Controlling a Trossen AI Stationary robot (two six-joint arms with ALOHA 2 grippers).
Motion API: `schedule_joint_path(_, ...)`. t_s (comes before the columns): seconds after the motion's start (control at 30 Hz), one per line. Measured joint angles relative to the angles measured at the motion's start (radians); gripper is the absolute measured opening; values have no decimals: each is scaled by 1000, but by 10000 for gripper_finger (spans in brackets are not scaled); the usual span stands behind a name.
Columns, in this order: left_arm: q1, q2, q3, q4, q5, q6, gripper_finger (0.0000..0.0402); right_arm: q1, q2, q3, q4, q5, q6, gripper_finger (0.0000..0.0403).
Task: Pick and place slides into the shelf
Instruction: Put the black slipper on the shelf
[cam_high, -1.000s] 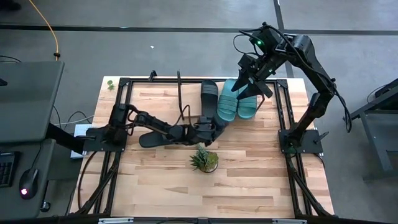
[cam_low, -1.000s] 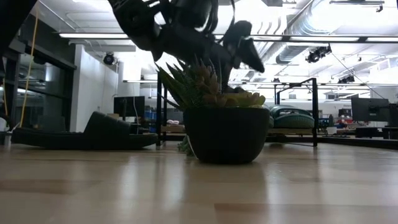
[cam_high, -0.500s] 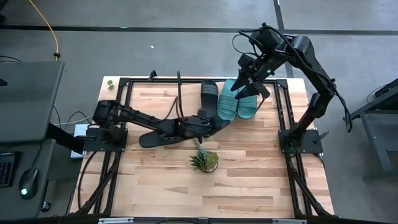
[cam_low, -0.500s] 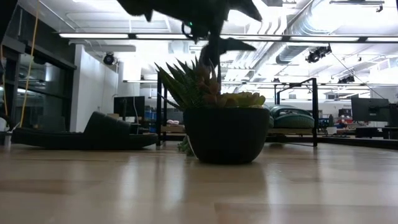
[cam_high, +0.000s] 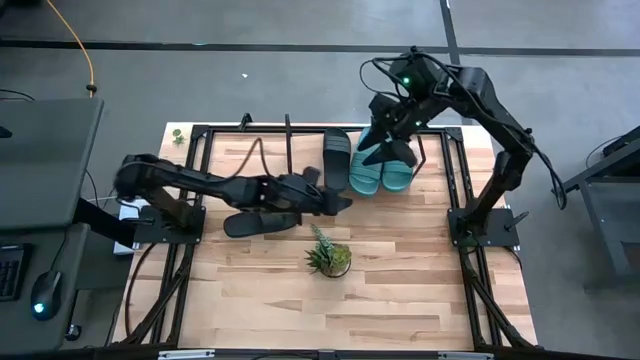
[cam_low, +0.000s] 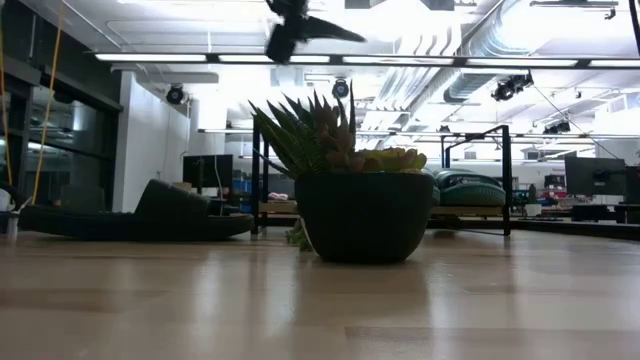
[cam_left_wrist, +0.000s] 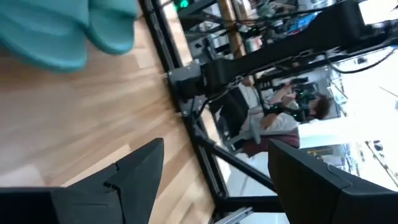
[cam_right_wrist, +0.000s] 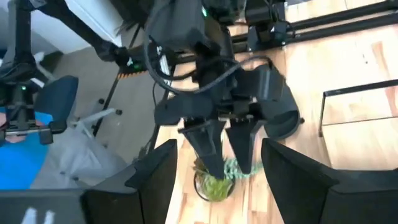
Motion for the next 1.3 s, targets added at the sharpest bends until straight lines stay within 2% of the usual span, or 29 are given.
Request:
schedule_joint_path(0.17,0,-109,1,-162,-20,65,266,0,5,0,43,4,49,224)
schedule_joint_path(0.33,-2,-198,0,-363,-41,91,266,5,14,0,43,59,75,224)
schedule_joint_path(0.47,-12,-241,-1,-498,-71,84,266,17,15,0,45,103,82,224)
schedule_joint_path(0.7,-67,-286,2,-640,-124,75,266,24,20,0,59,137,102,224)
schedule_joint_path(0.9,-117,-309,0,-799,-198,5,266,24,32,0,68,155,101,224)
schedule_joint_path(1.3,-227,-310,0,-1150,-280,-186,266,28,89,1,92,148,92,224)
